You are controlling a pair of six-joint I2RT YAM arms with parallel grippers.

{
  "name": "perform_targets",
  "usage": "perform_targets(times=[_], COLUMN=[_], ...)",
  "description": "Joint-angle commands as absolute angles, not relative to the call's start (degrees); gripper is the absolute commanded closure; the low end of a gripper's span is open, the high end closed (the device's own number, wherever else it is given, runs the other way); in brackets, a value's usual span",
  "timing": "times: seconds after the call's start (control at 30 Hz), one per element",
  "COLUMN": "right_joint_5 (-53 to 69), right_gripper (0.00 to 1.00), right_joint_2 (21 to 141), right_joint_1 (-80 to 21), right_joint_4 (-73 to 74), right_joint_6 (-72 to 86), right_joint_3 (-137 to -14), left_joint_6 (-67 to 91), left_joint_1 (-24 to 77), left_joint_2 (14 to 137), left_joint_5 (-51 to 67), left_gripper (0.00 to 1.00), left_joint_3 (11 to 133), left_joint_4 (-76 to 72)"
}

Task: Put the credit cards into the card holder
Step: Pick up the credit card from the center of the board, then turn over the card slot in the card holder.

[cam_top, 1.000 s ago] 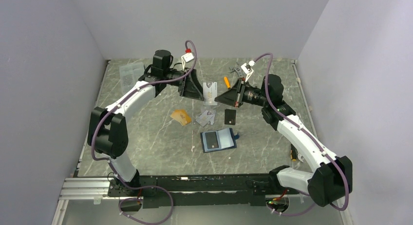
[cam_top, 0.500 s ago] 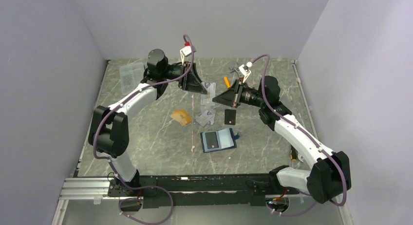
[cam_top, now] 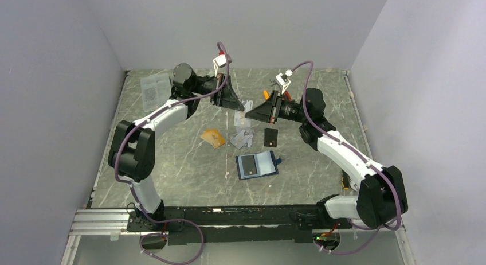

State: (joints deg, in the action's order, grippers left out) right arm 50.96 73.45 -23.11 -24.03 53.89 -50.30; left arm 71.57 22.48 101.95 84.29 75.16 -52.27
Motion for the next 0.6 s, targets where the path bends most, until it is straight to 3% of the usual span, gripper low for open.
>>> perform_targets(times=[0.0, 0.2, 0.23, 0.27, 0.3, 0.33, 0.37, 0.43, 0.57], right_joint_5=[51.4, 51.4, 51.3, 51.2, 50.8, 50.5, 49.8, 47.0, 42.8], right_gripper=[0.81, 1.0, 1.0, 1.0, 1.0, 1.0, 1.0, 1.0, 1.0], right_joint_2=[74.5, 74.5, 74.0, 73.4, 72.5, 71.2, 70.3, 69.1, 68.2], right_joint_1=[-23.3, -24.7, -24.7, -24.6, -24.5, -24.2, -23.9, -22.5, -18.7], right_joint_4=[-33.0, -31.1, -30.1, -27.7, -24.2, -20.6, -15.5, -4.0, 10.5], right_joint_6=[58.0, 57.2, 56.8, 55.5, 53.6, 50.5, 47.3, 40.6, 33.0], right_joint_3=[-52.8, -53.6, -53.2, -52.9, -52.7, -52.5, -52.5, -52.4, -48.4], left_joint_6=[67.8, 57.3, 54.1, 45.9, 36.9, 26.2, 17.2, 6.3, -5.1], left_joint_1=[23.4, 23.5, 23.5, 23.5, 23.5, 23.5, 23.6, 23.6, 23.4], left_joint_2=[97.9, 96.2, 95.8, 95.0, 94.3, 94.0, 93.9, 93.2, 89.0], left_joint_5=[85.0, 83.6, 83.1, 82.1, 80.3, 77.1, 73.6, 68.2, 68.1], left_gripper=[1.0, 1.0, 0.95, 0.76, 0.46, 0.09, 0.01, 0.01, 0.01], left_joint_3=[74.6, 74.8, 75.3, 76.7, 78.9, 82.1, 85.8, 90.3, 91.1], left_joint_4=[-48.6, -34.5, -28.6, -19.8, -8.7, 6.5, 18.7, 31.8, 40.4])
